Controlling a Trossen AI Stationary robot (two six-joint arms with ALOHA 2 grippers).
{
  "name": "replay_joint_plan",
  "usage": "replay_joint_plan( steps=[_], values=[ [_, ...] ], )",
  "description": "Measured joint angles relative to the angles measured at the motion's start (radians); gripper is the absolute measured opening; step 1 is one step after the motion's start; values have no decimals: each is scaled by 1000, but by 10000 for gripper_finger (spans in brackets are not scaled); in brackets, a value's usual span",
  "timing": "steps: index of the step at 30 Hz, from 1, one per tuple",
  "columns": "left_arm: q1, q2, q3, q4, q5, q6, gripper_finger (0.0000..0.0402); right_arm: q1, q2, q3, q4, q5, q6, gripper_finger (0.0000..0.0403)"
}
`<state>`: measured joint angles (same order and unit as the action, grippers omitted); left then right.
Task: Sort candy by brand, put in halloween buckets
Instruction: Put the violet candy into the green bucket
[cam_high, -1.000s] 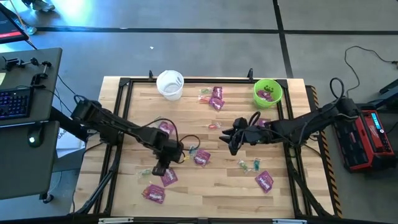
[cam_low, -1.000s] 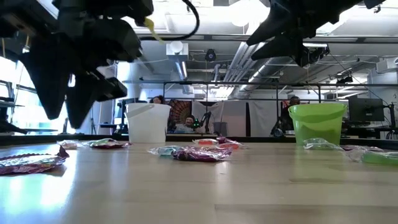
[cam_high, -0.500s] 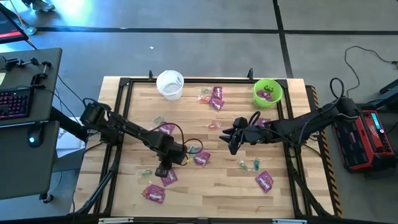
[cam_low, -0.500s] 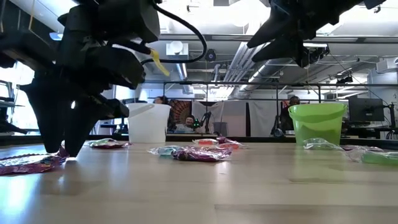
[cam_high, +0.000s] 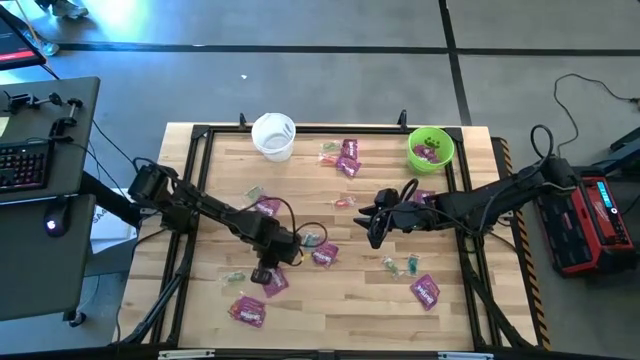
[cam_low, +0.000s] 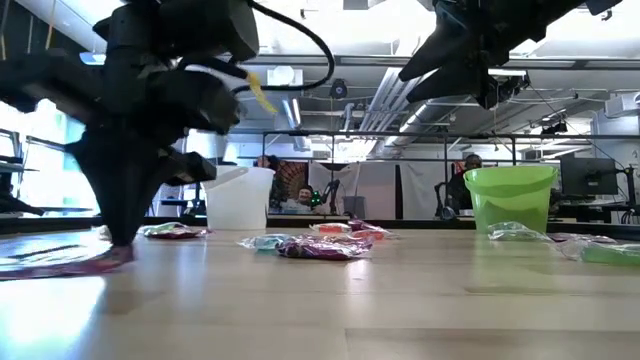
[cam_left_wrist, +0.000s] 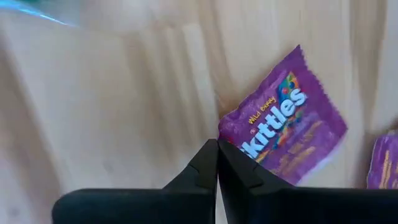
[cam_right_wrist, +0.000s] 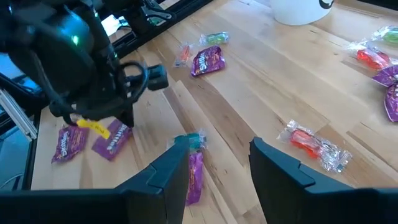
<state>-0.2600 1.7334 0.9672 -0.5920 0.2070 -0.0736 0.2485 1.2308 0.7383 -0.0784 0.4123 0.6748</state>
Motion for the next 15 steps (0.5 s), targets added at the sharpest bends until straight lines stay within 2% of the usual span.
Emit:
replay_joint_plan(
  steps=[8,15],
  values=[
    [52,-97,0,-7,-9,-66,0,30,0,0,15,-54,115,154],
    [96,-186,0,16,-13,-93,0,62,66,0,193,-91,129,171]
  ],
)
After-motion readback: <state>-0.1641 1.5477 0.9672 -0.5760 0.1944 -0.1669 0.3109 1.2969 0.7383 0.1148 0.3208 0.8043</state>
